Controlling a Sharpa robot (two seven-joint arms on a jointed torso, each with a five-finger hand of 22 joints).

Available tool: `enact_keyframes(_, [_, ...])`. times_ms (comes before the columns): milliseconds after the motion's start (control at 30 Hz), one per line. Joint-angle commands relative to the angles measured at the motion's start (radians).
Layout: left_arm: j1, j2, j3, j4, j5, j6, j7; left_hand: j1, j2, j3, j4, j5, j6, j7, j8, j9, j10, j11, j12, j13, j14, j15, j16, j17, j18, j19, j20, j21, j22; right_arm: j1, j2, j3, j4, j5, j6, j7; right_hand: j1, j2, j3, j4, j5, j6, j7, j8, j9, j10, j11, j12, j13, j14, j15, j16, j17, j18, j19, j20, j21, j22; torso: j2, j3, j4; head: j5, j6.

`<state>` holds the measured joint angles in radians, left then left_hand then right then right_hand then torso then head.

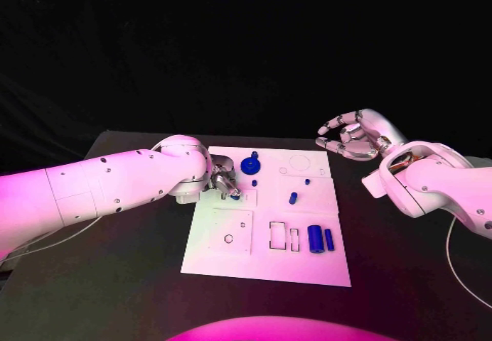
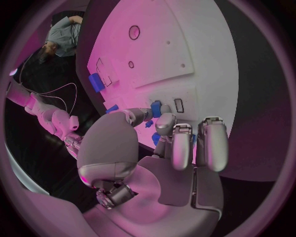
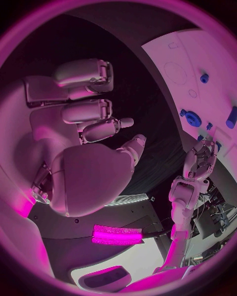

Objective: Assemble the parts on the task board

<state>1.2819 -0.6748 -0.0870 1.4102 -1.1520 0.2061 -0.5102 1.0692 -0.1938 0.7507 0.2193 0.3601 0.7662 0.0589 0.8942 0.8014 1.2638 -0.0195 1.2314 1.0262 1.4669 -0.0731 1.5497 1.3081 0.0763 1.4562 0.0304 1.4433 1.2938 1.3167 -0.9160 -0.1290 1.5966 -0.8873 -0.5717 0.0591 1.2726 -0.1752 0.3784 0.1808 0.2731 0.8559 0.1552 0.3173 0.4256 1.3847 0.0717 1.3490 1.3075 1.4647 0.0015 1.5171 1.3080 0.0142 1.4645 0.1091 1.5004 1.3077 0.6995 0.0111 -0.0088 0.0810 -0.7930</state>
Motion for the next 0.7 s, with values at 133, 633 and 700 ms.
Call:
enact_keyframes(133, [-0.003, -0.001, -0.001, 0.000, -0.007, 0.026, -0.005, -0.011, 0.003, 0.212, -0.207, 0.008, 0.009, -0.004, 0.007, -0.001, 0.009, 0.000, 0.005, -0.001, 0.095, -0.006, 0.004, 0.234, -0.020, -0.001, -0.006, 0.003, 0.001, -0.001, 0.000, 0.000, 0.000, -0.006, 0.010, 0.005, -0.008, -0.001, 0.002, 0.004, 0.007, -0.009, -0.001, 0.008, 0.001, -0.002, -0.002, -0.004, 0.027, 0.071, -0.005, -0.004, 0.107, 0.007, 0.057, -0.005, -0.004, 0.213, 0.000, 0.0004, -0.0008, 0.001, 0.000])
enact_keyframes(633, [-0.004, 0.017, -0.001, -0.022, -0.001, 0.055, -0.014, -0.077, 0.013, 0.183, -0.167, -0.007, 0.026, -0.019, 0.019, 0.016, 0.024, -0.011, 0.008, -0.001, 0.096, -0.015, 0.004, 0.234, -0.021, 0.001, -0.013, 0.003, 0.005, -0.002, -0.003, 0.000, 0.002, -0.006, 0.010, 0.005, -0.008, -0.001, 0.003, 0.004, 0.007, -0.009, -0.001, 0.008, 0.001, -0.002, -0.003, -0.005, 0.026, 0.071, -0.005, -0.004, 0.106, 0.007, 0.057, -0.005, -0.005, 0.212, 0.000, 0.0007, -0.0016, 0.001, -0.003])
enact_keyframes(700, [-0.005, 0.019, -0.001, -0.025, 0.000, 0.059, -0.014, -0.090, 0.013, 0.168, -0.157, -0.010, 0.030, -0.022, 0.019, 0.018, 0.026, -0.014, 0.008, 0.000, 0.096, -0.017, 0.004, 0.234, -0.020, 0.001, -0.015, 0.002, 0.003, -0.002, -0.004, 0.000, 0.002, -0.006, 0.010, 0.005, -0.008, -0.001, 0.003, 0.004, 0.007, -0.009, -0.001, 0.008, 0.001, -0.002, -0.003, -0.005, 0.026, 0.071, -0.005, -0.004, 0.106, 0.007, 0.057, -0.005, -0.005, 0.212, 0.000, 0.0012, -0.0015, 0.000, -0.004])
